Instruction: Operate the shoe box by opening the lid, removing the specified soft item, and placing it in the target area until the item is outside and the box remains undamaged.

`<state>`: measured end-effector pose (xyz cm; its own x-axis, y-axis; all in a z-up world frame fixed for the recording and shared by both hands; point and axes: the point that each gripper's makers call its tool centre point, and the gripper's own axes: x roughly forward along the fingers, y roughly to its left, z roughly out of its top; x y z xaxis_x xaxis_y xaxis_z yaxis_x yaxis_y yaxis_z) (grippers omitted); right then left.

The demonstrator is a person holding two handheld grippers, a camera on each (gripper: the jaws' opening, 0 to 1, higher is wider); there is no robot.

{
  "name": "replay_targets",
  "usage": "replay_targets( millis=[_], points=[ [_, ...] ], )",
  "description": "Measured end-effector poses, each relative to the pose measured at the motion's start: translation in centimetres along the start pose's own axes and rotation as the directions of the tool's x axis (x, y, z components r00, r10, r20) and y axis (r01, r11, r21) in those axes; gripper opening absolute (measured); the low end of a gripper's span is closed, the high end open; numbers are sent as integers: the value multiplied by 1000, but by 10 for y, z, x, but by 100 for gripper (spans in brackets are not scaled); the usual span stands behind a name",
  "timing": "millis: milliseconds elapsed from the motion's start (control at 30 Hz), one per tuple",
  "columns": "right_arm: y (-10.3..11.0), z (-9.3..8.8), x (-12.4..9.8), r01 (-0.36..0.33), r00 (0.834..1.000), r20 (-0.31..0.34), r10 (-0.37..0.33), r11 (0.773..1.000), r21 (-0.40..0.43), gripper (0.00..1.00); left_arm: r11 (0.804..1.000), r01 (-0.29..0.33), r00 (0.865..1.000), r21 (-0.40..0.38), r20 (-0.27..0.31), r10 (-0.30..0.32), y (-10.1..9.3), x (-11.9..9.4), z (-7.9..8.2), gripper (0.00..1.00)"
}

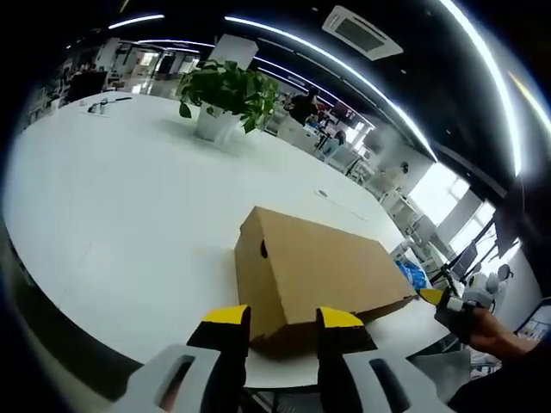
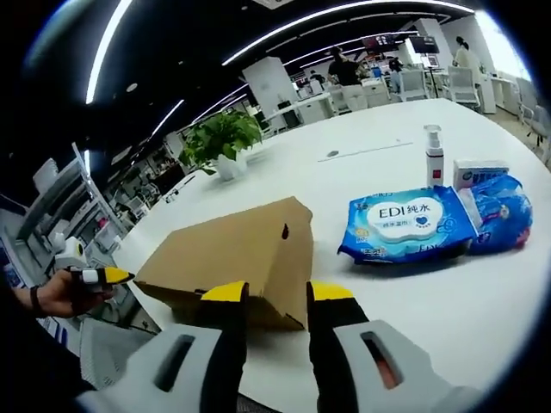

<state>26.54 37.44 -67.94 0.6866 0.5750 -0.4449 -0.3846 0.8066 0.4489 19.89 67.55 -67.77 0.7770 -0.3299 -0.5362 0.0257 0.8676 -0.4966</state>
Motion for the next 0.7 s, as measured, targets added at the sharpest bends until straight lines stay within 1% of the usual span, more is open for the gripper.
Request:
replay_targets(
  millis=[100,267,400,467,533,633,667,700],
  points=[
    [6,-4,6,-25,1000,-19,25,1000,7,33,1000,10,1000,-15,-10,-10,-1,7,-2,33],
    [12,-8,13,-50,998,-36,51,998,27,38,999,33,999,-16,-28,-33,-12,14,-3,35],
    [11,-16,19,-48,996,-70,48,999,8,36,999,31,998,-5,-54,-32,-14,20,-8,34],
    [11,-18,21,-50,996,-74,51,999,17,35,999,33,997,-4,-63,-33,-14,23,-11,34],
    [12,-23,23,-55,994,-91,57,998,28,30,999,34,996,1,-78,-34,-12,26,-14,33],
    [10,-29,28,-35,994,-99,38,999,34,31,999,31,992,19,-120,-28,-7,33,-21,32],
    [10,-28,28,-35,995,-93,39,999,40,32,999,36,993,8,-116,-35,-7,32,-19,32],
    [10,-27,28,-34,995,-92,38,998,49,32,999,41,991,4,-125,-40,-6,32,-18,32]
  ],
)
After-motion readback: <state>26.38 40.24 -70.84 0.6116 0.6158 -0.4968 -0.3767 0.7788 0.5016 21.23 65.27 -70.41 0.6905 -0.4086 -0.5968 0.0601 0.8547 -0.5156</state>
